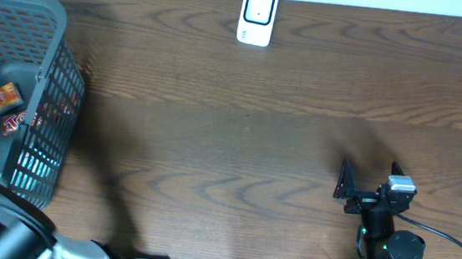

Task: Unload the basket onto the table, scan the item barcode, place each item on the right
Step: 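Lift the jar out and carry it toward the scanner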

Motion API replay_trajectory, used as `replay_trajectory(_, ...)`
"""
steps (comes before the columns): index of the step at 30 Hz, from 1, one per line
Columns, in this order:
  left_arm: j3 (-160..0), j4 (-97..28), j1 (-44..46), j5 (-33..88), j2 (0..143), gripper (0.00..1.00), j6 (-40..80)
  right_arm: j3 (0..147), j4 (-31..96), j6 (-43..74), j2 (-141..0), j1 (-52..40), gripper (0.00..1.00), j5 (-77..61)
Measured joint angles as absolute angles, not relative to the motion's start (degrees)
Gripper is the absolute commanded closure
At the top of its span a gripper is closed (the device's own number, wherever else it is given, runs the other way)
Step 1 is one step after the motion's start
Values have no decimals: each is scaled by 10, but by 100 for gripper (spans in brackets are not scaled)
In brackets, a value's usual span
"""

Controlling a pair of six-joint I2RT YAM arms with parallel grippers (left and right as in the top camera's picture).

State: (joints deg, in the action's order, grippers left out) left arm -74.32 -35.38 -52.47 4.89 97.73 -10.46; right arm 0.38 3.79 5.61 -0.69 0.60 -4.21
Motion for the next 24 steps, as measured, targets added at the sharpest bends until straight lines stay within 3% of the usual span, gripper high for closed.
replay_trajectory(6, -743, -336, -417, 107, 838, 28, -98, 4, 38, 56, -7, 6, 1, -42)
replay_trajectory(15, -745, -249, -127, 149, 652, 28, -37, 4, 38, 56, -7, 6, 1, -42)
replay_trajectory(24, -750, -265, 103, 160, 698, 28, -25, 4, 38, 56, -7, 6, 1, -42)
